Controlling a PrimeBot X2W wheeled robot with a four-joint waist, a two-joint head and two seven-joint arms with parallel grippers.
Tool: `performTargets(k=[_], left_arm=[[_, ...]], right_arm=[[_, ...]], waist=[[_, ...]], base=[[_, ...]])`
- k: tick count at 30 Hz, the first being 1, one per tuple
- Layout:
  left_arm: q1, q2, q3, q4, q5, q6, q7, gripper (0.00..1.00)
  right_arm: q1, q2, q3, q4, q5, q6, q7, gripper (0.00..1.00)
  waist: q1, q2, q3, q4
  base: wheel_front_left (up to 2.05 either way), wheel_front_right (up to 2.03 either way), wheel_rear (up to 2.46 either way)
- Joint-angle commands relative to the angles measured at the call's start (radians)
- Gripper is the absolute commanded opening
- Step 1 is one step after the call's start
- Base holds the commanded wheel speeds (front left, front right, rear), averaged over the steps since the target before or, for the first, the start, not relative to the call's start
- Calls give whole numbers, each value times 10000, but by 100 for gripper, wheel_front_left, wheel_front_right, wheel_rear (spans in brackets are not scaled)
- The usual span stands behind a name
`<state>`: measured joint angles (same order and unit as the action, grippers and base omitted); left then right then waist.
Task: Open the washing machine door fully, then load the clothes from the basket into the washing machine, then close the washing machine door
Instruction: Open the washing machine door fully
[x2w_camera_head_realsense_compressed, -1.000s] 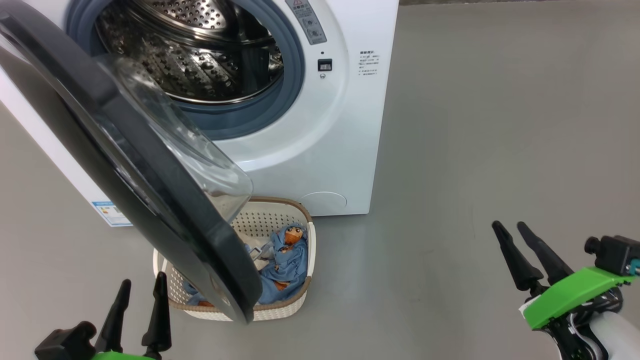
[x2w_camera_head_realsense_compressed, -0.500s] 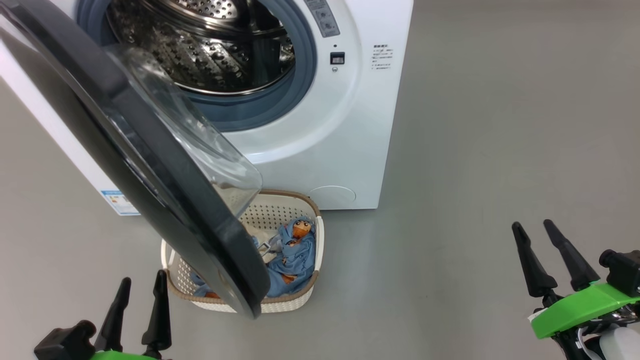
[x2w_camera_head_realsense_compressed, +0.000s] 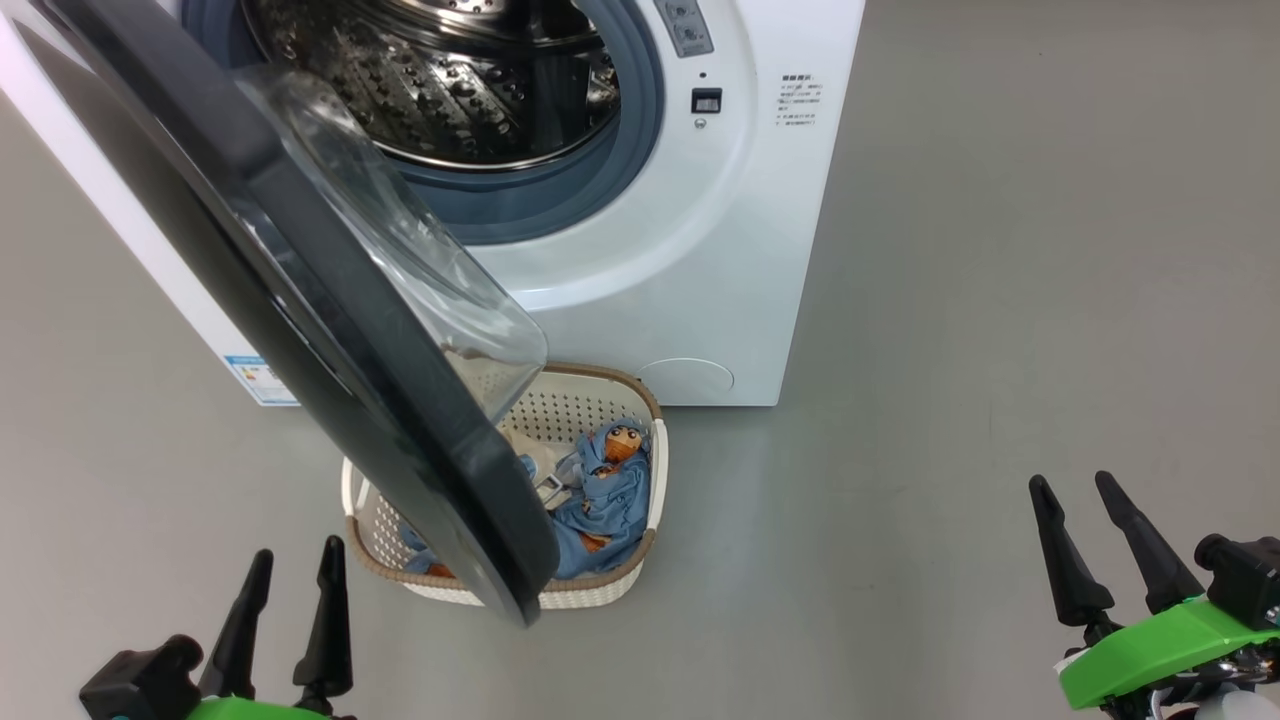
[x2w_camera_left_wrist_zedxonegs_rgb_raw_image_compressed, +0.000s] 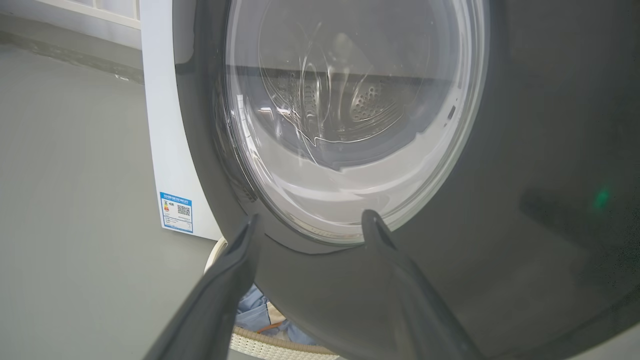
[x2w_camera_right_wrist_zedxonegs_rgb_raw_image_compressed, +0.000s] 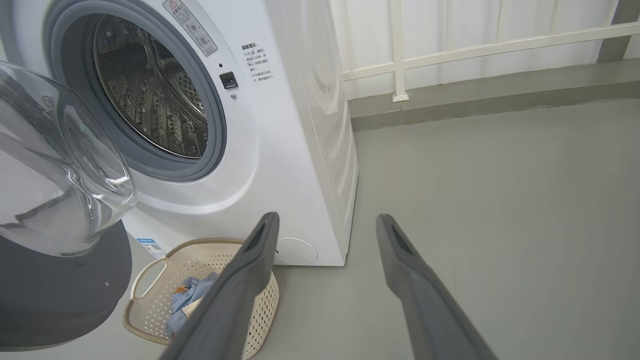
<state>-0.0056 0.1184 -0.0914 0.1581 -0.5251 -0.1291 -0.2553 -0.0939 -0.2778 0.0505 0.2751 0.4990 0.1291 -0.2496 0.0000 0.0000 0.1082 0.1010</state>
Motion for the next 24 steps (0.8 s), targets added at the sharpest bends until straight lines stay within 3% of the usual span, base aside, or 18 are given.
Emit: performTargets(k=[1,5,6,8,9,19,24], left_arm=[[-409,158,317,-193,-19,-16,-65,100],[-465,126,329,-144,-24,-16,-65,100],[-479,117,327,-141,-20,-16,-65,58],[-530,93,366,-218,-11,-16,-65,16],[-545,69,398,-275,-36,-16,-65,0],[-802,-141,1358,-1873,177,-16,-65,0],[-863,-468,1470,-4062,370,-16,-65,0]], right_arm=[[110,-98,139,-174,-146,16,-122,100],[126,-51,163,-133,-188,16,-122,100],[134,-46,169,-124,-198,16,-122,100],[153,-32,161,-120,-215,16,-122,100],[166,-27,152,-121,-227,16,-122,100],[355,9,32,-193,-302,16,-122,100],[408,19,7,-268,-340,16,-122,100]], waist=[[0,0,10,20],[0,0,-20,25],[0,0,-35,27],[0,0,-61,33],[0,0,-79,36],[0,0,-172,115],[0,0,-166,142]], base=[[0,0,0],[0,0,0],[0,0,0],[0,0,0],[0,0,0],[0,0,0],[0,0,0]])
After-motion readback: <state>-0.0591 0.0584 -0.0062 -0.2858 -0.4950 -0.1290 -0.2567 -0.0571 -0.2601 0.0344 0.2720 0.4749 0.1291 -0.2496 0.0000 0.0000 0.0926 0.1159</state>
